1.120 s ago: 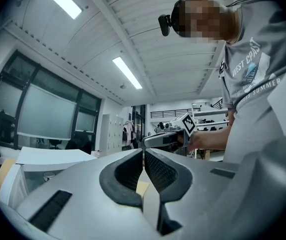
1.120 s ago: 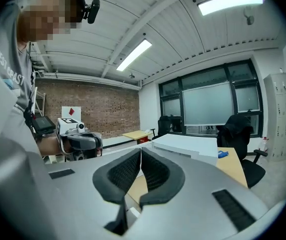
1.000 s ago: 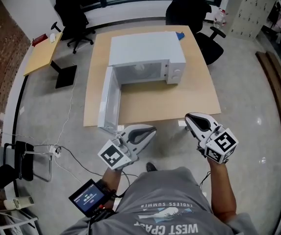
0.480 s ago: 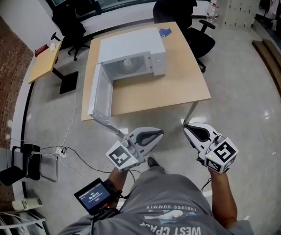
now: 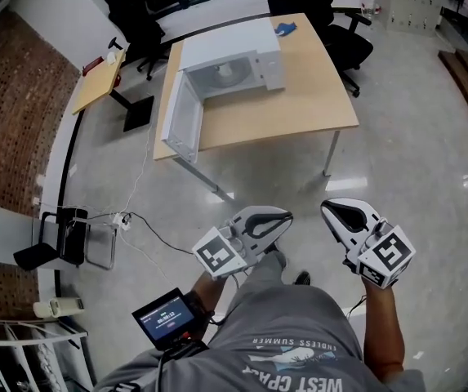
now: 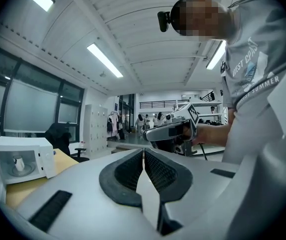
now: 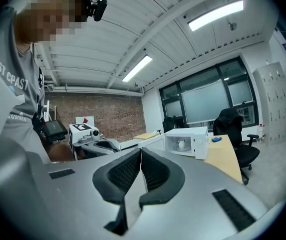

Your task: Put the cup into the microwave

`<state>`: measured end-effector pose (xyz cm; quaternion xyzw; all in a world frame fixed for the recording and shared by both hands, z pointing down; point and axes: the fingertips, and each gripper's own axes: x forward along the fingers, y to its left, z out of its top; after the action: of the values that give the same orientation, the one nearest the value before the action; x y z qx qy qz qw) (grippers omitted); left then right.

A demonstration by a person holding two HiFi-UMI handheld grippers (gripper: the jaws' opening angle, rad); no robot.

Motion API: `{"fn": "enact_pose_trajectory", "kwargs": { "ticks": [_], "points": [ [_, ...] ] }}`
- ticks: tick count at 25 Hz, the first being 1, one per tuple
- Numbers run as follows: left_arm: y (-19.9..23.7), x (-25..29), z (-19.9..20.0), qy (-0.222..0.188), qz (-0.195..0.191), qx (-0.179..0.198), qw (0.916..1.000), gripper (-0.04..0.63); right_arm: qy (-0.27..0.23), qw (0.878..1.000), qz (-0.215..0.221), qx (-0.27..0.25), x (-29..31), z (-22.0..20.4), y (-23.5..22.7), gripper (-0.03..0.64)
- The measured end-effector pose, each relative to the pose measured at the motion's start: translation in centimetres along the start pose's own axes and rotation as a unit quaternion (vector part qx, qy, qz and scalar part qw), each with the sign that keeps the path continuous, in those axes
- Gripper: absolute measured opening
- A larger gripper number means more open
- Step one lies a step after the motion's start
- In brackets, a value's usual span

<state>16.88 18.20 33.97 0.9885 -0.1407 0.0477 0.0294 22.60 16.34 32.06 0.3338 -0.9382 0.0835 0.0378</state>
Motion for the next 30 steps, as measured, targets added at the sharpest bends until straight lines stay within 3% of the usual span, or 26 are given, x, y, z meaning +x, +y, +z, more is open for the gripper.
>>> {"fn": "enact_pose_trajectory", "kwargs": {
  "ticks": [6, 13, 23, 30],
  "points": [
    [-3.0, -3.4, 0.3, 0.001, 0.029, 0.008, 0.9995, 0.028, 0.001, 0.999, 0.046, -0.01, -0.1, -0.3, 5.4, 0.02],
    [-4.2, -10.2, -1.2, -0.02, 0.055, 0.021, 0.9981, 0.027, 0.015, 0.995, 0.091, -0.034, 3.9, -1.4, 12.7, 0.02],
    [-8.0, -23.5, -3.2, -0.045, 0.067, 0.009, 0.9967, 0.027, 0.032, 0.993, 0.098, -0.048, 9.1, -2.7, 26.0, 0.018],
    [-12.0, -29.2, -4.0, -0.053, 0.05, 0.011, 0.9973, 0.028, 0.048, 0.993, 0.083, -0.07, 9.1, -3.8, 33.7, 0.018]
  ]
}}
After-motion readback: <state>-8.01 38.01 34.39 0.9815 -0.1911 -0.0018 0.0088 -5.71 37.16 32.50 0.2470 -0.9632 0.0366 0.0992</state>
